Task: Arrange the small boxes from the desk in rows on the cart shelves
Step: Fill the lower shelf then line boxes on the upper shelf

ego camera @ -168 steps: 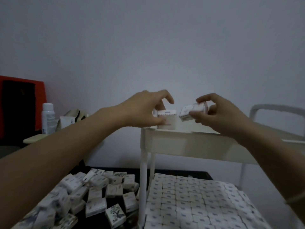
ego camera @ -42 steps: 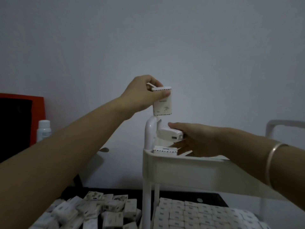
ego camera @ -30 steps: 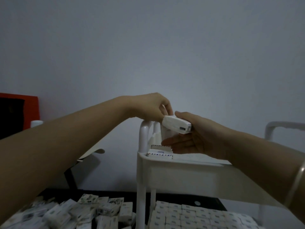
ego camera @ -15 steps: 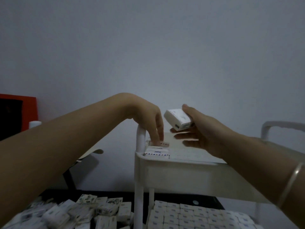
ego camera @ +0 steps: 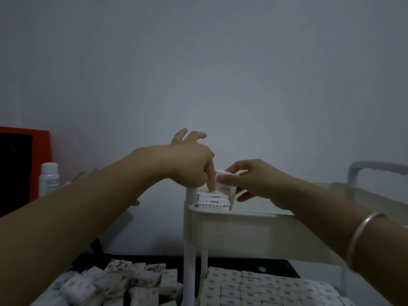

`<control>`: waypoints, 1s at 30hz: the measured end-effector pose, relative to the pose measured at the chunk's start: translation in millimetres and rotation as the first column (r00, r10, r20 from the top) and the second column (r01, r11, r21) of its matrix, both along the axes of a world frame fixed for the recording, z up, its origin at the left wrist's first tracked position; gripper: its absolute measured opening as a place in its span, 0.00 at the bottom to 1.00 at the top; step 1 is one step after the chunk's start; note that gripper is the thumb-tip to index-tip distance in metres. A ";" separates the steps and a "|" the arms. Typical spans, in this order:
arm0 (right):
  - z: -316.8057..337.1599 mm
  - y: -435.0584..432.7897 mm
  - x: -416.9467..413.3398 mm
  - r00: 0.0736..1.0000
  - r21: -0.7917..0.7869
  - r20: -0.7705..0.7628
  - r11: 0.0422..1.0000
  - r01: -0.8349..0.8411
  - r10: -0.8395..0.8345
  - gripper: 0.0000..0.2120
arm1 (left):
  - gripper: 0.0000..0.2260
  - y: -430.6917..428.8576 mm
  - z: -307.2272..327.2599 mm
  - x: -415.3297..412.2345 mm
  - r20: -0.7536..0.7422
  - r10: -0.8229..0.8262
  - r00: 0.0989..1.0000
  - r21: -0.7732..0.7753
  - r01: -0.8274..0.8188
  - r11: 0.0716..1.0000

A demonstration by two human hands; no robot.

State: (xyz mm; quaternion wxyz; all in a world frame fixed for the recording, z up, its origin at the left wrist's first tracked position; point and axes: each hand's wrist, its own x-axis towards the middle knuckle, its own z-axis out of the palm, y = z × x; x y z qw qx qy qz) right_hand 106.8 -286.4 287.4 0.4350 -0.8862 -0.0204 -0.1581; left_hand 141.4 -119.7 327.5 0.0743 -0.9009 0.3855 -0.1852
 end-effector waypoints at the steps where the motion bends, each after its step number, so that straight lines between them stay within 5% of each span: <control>1: 0.7 2.0 -0.7 0.999 0.007 -0.035 0.999 -0.031 0.032 0.15 | 0.18 1.8 -2.7 -0.5 0.019 -0.026 0.999 -0.059 0.027 0.998; 6: 1.0 12.8 -2.5 0.972 0.016 -0.212 0.995 -0.100 0.101 0.16 | 0.10 21.9 -19.3 2.6 0.128 -0.144 0.981 -0.454 0.187 0.871; 11: -1.1 16.3 -7.6 0.957 -0.133 -0.287 0.988 -0.082 0.041 0.17 | 0.09 46.4 -57.2 10.0 0.187 -0.276 0.943 -0.812 0.306 0.496; 15: -4.8 19.4 -10.3 0.972 -0.207 -0.232 0.978 -0.032 -0.017 0.19 | 0.09 72.9 -112.4 28.3 0.213 -0.251 0.944 -0.899 0.290 0.328; 19: -2.8 17.7 -10.6 0.997 -0.366 -0.030 0.929 0.061 -0.078 0.20 | 0.13 106.3 -198.2 61.7 -0.080 -0.079 0.994 -0.869 -0.030 0.493; 23: -6.7 34.5 -34.9 0.946 -0.484 0.324 0.856 0.181 -0.017 0.17 | 0.14 138.2 -275.1 72.0 -0.394 0.172 0.903 -0.615 -0.398 0.680; 27: -27.5 76.6 -69.2 0.778 -0.477 0.607 0.858 0.193 0.162 0.12 | 0.16 147.7 -325.3 73.1 -0.396 0.214 0.893 -0.375 -0.370 0.850; 30: -53.9 107.5 -80.1 0.708 -0.527 0.640 0.841 0.120 0.300 0.11 | 0.15 154.0 -354.5 72.4 -0.284 0.243 0.928 -0.193 -0.303 0.933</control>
